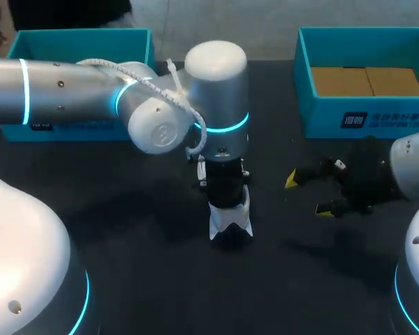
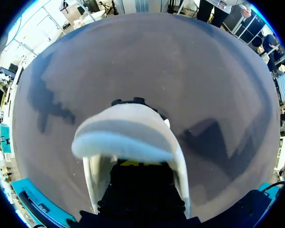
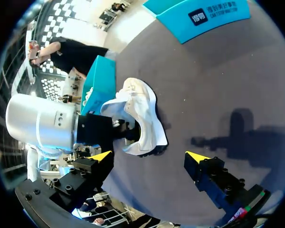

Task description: Take the shoe out of the shoebox, open the shoe tongue, remove and reinsert the insole, then place the shoe into the shoebox

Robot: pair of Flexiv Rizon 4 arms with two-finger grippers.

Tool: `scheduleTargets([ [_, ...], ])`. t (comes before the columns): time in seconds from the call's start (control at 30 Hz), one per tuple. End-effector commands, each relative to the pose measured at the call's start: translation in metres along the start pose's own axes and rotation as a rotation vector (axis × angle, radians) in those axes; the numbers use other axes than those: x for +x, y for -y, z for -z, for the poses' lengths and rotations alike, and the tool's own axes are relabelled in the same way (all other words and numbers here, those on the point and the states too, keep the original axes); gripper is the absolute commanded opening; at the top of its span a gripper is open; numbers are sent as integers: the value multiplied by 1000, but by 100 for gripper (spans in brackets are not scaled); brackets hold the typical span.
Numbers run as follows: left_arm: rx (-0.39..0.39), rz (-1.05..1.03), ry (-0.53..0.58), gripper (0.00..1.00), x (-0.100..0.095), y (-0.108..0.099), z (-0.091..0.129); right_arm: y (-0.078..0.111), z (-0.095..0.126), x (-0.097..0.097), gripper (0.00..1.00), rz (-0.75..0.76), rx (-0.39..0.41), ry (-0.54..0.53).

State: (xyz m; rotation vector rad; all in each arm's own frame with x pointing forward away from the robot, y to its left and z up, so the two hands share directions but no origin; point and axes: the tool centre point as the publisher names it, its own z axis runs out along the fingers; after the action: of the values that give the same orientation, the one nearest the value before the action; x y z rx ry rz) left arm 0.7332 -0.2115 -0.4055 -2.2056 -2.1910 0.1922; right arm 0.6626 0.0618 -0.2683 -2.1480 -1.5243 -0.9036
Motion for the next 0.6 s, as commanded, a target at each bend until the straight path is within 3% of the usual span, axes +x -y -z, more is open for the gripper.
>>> scheduleTargets([
  [0.03,-23,3,17,0,0,3,4,2,0,1,100,-2,-3,5],
  [0.23,-73,-12,60,0,-1,9,29,2,0,1,100,-2,-3,5],
  [0.33,-87,-32,60,0,-4,13,31,2,0,1,100,-2,-3,5],
  [0.43,-105,-38,33,0,-7,13,21,2,0,1,100,-2,-3,5],
  [0.6,-67,-33,43,0,-11,10,9,2,0,1,100,-2,-3,5],
])
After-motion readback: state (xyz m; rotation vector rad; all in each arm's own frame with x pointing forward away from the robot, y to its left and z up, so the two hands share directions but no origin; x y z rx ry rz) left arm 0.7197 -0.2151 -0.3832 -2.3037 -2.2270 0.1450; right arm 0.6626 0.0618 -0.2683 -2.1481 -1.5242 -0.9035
